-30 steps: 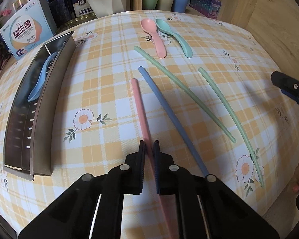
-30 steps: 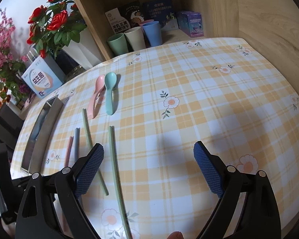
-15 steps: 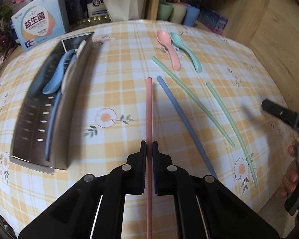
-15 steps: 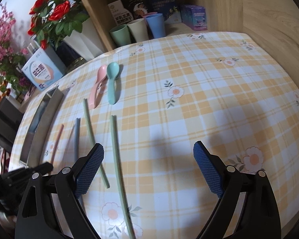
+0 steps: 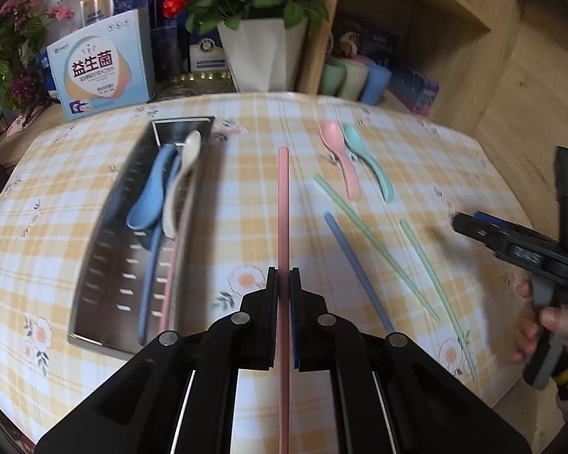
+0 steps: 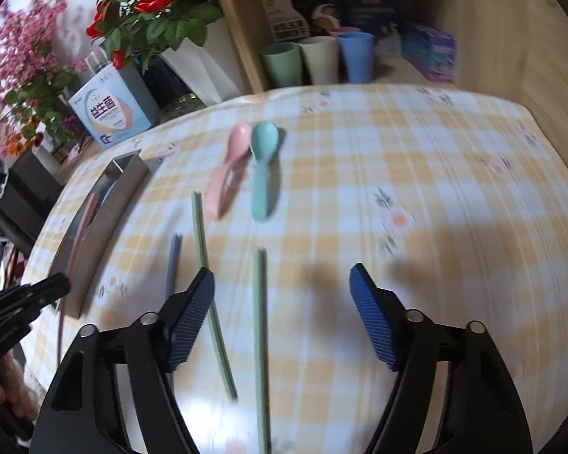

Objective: Organize utensils
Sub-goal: 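Grasp the green spoon with the right gripper while the left lifts the pink chopstick, then place the pink chopstick in the basket and open the left gripper while the right lifts the green spoon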

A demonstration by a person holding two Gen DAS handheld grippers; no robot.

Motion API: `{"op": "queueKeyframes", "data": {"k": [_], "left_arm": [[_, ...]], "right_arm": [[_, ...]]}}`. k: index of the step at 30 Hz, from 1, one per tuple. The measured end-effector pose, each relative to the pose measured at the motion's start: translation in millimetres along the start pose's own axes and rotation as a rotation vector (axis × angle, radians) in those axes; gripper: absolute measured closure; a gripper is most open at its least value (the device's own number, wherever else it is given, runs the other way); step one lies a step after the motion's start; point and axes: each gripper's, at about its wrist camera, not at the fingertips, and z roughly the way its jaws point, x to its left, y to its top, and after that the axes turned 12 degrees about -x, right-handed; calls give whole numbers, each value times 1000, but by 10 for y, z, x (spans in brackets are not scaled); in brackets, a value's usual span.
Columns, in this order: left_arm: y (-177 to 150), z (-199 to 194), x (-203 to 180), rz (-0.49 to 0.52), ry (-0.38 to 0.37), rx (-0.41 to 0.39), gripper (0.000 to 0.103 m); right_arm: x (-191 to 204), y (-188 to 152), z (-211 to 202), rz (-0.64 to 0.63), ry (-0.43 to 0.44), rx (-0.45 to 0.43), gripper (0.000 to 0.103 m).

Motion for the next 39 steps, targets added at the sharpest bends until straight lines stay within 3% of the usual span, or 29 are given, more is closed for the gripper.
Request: {"op": "queueKeyframes", "data": {"k": [2, 7, 17, 31, 39], "left_arm": [[38, -16, 51, -17, -3, -4, 97], [87, -39, 154, -36, -5, -8, 97], [156, 10, 308, -62, -7, -10, 97], [135, 41, 399, -79, -3, 7, 97], [167, -2, 485, -98, 8, 1, 97]], "right_arm": [[56, 115, 185, -14, 13, 8, 51], [173, 319, 660, -26, 5, 33, 66], [226, 538, 1307, 22, -56, 98, 72], [230, 577, 1478, 42, -136, 144, 89], [193, 545, 1310, 115, -139, 126, 90]]}}
